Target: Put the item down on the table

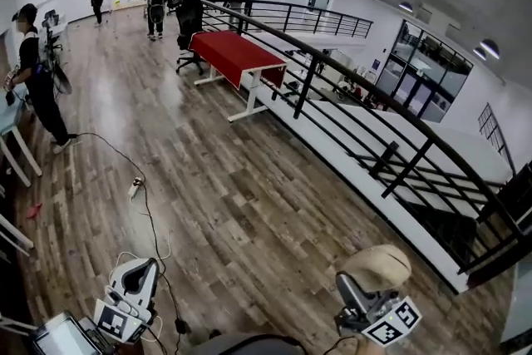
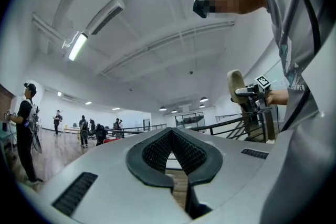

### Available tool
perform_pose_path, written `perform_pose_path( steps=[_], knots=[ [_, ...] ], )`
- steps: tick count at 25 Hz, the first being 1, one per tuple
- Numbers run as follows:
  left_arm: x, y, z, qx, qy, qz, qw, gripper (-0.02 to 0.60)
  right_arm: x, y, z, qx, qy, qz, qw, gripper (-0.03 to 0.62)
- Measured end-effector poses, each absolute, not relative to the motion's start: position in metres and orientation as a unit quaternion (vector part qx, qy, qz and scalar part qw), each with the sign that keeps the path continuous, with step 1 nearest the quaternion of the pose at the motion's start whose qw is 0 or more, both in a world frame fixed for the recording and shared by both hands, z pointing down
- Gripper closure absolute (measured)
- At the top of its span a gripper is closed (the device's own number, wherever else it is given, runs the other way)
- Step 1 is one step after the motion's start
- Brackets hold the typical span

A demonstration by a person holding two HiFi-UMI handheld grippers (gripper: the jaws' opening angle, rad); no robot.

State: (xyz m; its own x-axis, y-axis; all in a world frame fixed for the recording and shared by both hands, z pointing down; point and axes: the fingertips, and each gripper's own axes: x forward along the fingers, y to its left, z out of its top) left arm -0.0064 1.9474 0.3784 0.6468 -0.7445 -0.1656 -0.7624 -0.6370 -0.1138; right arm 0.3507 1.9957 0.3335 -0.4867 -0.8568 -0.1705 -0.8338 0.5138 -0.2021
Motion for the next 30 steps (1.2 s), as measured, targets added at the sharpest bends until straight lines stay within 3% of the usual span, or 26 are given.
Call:
perform_pose_path(
  steps=[10,14,20,30],
  knots=[
    [-0.033,1.908,0.377,-0.898,0.428,0.097,0.032,0.58,0.325,1.961,0.347,-0.501,0.863,-0.017,0.056,0.313],
    [-0.013,1.882,0.344,-0.903,0.406,0.108,0.089,0.58,0.329,1.925,0.357,-0.489,0.872,0.002,0.015,0.313],
    [0.03,1.805,0.314,-0.907,0.387,0.1,0.133,0.58,0.369,1.841,0.359,-0.469,0.883,0.002,0.01,0.313],
    [0.123,1.638,0.349,-0.899,0.414,0.101,0.099,0.58,0.465,1.671,0.385,-0.45,0.893,-0.013,0.008,0.312]
  ],
)
